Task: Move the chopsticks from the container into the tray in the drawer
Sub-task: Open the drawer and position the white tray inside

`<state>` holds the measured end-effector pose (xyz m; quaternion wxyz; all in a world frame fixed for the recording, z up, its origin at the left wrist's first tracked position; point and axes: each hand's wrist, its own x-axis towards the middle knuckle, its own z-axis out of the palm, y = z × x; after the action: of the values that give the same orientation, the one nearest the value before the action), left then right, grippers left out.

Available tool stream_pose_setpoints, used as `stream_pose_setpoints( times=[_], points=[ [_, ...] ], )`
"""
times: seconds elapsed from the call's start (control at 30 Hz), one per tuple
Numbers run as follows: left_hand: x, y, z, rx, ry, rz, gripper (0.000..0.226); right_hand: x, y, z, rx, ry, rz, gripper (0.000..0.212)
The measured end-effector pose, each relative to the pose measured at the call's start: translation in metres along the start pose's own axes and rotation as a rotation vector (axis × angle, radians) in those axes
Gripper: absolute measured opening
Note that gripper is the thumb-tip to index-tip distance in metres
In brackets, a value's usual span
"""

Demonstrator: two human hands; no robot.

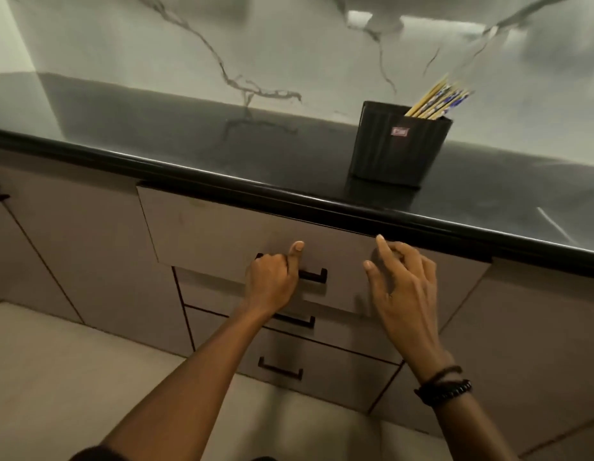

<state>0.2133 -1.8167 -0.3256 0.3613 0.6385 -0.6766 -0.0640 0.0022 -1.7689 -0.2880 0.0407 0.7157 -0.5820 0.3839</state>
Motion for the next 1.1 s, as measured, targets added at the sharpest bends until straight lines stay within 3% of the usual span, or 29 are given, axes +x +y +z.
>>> stream_pose_setpoints(
  times=[0.23,0.4,0.5,0.63,0.77,0.87,0.93,1.0,1.1],
  points=[
    [-0.047,0.003,-0.033,-0.002,0.001,0.021,0.096,-0.011,-0.006,-0.039,-0.143,-0.003,-0.107,0.033],
    [-0.062,0.02,-0.094,0.033,0.384,0.454,0.069,-0.013,-0.015,-0.06,-0.042,-0.189,-0.067,0.029],
    [-0.042,0.037,-0.122,-0.018,0.43,0.439,0.07,-0.008,-0.026,-0.068,-0.045,-0.362,-0.025,0.032],
    [-0.007,0.045,-0.128,0.036,0.312,0.332,0.076,0.012,-0.028,-0.066,-0.129,-0.65,0.029,0.041],
    [0.029,0.028,-0.116,0.139,0.154,0.292,0.07,0.038,-0.024,-0.054,-0.187,-0.793,0.104,0.049],
    [0.041,-0.002,-0.105,0.291,0.03,0.232,0.058,0.051,-0.015,-0.041,-0.221,-0.76,0.182,0.051],
    [0.041,-0.025,-0.092,0.361,-0.147,0.143,0.047,0.052,-0.003,-0.025,-0.184,-0.68,0.298,0.05],
    [0.034,-0.04,-0.084,0.44,-0.362,0.062,0.051,0.045,0.006,-0.011,-0.169,-0.661,0.362,0.046],
    [0.027,-0.045,-0.087,0.42,-0.45,0.032,0.05,0.038,0.01,0.0,-0.159,-0.702,0.345,0.041]
  ],
)
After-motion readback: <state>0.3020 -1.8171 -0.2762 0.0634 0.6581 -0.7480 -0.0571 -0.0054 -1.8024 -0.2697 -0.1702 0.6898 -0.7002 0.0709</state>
